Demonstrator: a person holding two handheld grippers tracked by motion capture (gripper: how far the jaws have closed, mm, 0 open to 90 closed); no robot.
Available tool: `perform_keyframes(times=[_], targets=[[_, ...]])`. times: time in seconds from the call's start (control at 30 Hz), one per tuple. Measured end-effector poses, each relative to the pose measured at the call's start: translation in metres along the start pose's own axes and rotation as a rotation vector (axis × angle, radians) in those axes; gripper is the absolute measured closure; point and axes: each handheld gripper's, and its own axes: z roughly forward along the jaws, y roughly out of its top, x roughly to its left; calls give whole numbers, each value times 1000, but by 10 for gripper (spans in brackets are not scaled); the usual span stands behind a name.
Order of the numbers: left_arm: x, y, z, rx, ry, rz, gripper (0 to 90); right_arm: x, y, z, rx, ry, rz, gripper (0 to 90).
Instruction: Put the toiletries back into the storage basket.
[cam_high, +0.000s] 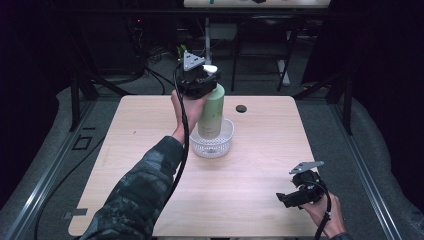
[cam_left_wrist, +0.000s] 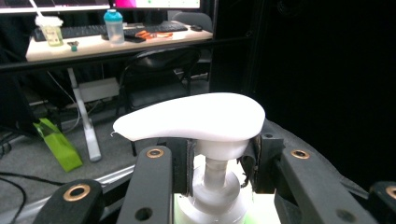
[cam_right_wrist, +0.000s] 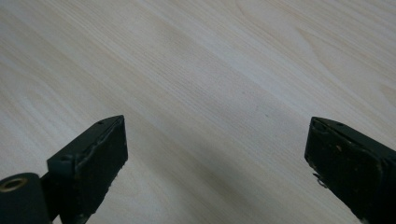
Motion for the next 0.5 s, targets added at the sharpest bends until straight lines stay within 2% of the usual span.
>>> perform_keyframes(times=[0.5], targets=[[5,-21,12,30,12,-16,674,0,0,0,-1,-1,0,55]])
